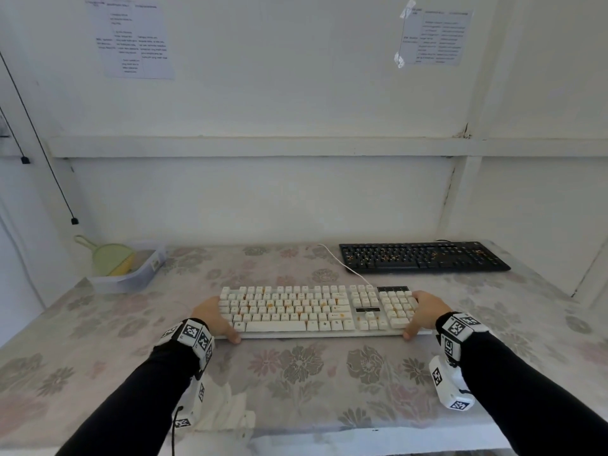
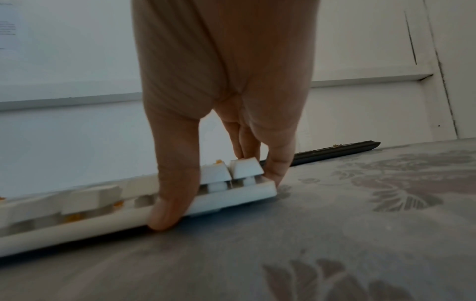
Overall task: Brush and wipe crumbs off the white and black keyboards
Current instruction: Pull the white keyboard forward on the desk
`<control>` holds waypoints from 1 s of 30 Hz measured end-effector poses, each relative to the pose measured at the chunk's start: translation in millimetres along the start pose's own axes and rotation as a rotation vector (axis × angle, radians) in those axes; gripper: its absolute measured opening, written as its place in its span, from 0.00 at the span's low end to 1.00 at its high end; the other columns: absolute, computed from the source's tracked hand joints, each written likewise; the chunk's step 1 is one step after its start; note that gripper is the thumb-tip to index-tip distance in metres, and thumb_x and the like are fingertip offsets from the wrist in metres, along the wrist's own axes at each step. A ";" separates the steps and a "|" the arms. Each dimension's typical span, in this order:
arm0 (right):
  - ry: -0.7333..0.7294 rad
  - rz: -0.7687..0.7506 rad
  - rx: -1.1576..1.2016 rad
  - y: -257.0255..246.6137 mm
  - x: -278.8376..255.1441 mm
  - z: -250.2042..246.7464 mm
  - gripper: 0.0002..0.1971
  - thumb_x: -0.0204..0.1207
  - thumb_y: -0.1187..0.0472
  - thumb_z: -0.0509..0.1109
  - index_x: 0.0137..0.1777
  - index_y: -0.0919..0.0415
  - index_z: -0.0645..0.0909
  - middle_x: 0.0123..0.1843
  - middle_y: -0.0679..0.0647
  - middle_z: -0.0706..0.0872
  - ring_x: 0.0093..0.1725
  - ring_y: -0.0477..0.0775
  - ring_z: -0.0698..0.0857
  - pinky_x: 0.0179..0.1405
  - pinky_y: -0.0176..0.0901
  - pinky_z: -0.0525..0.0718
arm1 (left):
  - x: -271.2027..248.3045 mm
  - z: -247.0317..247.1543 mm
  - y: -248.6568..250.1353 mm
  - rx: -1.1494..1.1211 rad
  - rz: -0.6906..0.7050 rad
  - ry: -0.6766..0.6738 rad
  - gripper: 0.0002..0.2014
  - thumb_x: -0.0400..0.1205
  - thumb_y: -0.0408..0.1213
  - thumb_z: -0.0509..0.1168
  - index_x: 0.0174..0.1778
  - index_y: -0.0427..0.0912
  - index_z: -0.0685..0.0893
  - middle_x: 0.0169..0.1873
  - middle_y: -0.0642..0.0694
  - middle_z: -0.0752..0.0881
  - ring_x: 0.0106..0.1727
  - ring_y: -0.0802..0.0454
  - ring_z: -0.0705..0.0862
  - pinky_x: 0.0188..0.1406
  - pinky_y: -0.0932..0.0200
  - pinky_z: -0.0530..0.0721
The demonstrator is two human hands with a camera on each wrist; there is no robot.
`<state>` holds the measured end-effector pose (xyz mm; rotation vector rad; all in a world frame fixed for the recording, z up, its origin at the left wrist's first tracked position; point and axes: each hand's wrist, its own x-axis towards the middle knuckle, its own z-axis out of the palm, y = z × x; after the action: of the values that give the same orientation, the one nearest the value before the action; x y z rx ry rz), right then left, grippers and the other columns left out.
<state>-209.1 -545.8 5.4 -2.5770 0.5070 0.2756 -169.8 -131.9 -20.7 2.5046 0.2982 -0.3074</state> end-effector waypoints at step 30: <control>0.002 0.008 0.029 18.1 15.7 -8.2 0.54 0.54 0.66 0.86 0.79 0.62 0.59 0.77 0.60 0.69 0.75 0.61 0.69 0.74 0.50 0.68 | -3.6 6.9 14.8 0.013 0.014 0.002 0.55 0.59 0.40 0.84 0.81 0.38 0.61 0.77 0.41 0.69 0.77 0.44 0.69 0.75 0.54 0.67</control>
<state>-201.3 -569.4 0.1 -2.5477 0.5178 0.2665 -170.1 -148.2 -17.3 2.5188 0.2809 -0.3022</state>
